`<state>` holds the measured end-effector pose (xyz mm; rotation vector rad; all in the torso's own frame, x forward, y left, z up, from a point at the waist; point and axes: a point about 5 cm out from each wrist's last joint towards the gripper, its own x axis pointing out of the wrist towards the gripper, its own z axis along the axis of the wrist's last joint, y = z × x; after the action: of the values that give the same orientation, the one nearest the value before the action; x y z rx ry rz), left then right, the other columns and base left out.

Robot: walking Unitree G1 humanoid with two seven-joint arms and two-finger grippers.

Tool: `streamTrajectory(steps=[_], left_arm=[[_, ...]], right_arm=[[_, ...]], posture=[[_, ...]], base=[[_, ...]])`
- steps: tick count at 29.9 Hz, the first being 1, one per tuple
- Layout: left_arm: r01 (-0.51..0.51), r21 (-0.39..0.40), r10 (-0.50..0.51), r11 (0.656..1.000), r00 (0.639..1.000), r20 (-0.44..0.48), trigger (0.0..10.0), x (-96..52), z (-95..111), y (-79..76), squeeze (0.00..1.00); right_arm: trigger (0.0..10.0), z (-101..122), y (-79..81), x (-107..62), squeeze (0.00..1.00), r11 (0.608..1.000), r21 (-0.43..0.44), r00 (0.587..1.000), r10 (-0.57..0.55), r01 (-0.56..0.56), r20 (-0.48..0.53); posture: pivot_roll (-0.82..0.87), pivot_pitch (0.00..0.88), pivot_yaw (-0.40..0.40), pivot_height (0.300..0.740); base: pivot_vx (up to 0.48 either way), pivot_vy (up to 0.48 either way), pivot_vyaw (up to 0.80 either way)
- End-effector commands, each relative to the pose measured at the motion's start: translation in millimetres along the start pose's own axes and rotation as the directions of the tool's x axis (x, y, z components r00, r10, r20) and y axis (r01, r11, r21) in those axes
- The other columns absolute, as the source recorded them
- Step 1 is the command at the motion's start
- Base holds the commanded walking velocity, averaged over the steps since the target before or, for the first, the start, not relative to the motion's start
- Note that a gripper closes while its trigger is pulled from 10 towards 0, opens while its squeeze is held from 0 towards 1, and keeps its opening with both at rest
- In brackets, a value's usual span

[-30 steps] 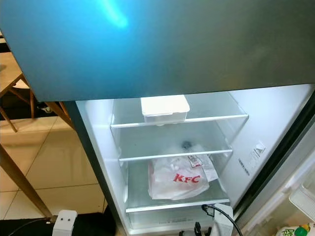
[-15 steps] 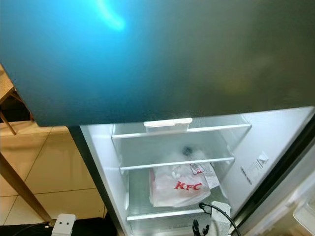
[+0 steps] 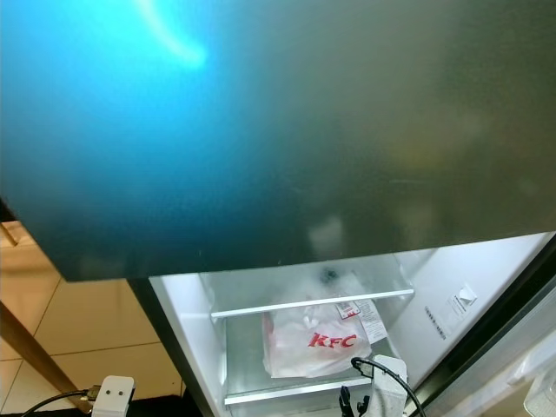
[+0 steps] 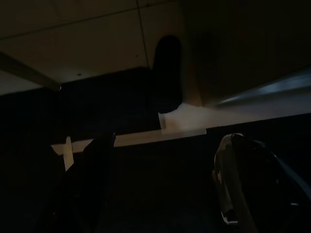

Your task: Restocking fridge

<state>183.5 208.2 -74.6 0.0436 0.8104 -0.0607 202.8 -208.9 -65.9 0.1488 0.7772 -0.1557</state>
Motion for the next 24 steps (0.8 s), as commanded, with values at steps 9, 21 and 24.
streamTrajectory(steps=[9, 21, 24], left_arm=[[-0.011, 0.004, 0.011, 1.000, 0.999, -0.040, 10.0, -2.3, -8.1, 3.2, 0.00], [0.007, 0.011, -0.006, 1.000, 0.999, -0.039, 10.0, 0.2, -8.3, -10.0, 0.00], [0.014, 0.013, -0.014, 1.000, 0.999, -0.038, 10.0, 0.5, -9.9, -16.0, 0.00]], right_arm=[[10.0, -5.5, -0.7, -1.5, 0.00, 1.000, 0.016, 1.000, -0.001, 0.001, -0.006], [10.0, -3.3, -0.2, -1.1, 0.00, 0.999, 0.031, 1.000, 0.012, -0.012, 0.008], [10.0, -2.0, 0.2, -1.2, 0.00, 0.999, 0.041, 0.999, 0.023, -0.024, 0.022]], posture=[[-0.03, 0.062, 0.037, 0.640], [-0.03, 0.063, 0.038, 0.640], [-0.03, 0.063, 0.038, 0.644]], base=[[0.000, 0.000, 0.00], [0.000, 0.000, 0.00], [0.000, 0.000, 0.00]])
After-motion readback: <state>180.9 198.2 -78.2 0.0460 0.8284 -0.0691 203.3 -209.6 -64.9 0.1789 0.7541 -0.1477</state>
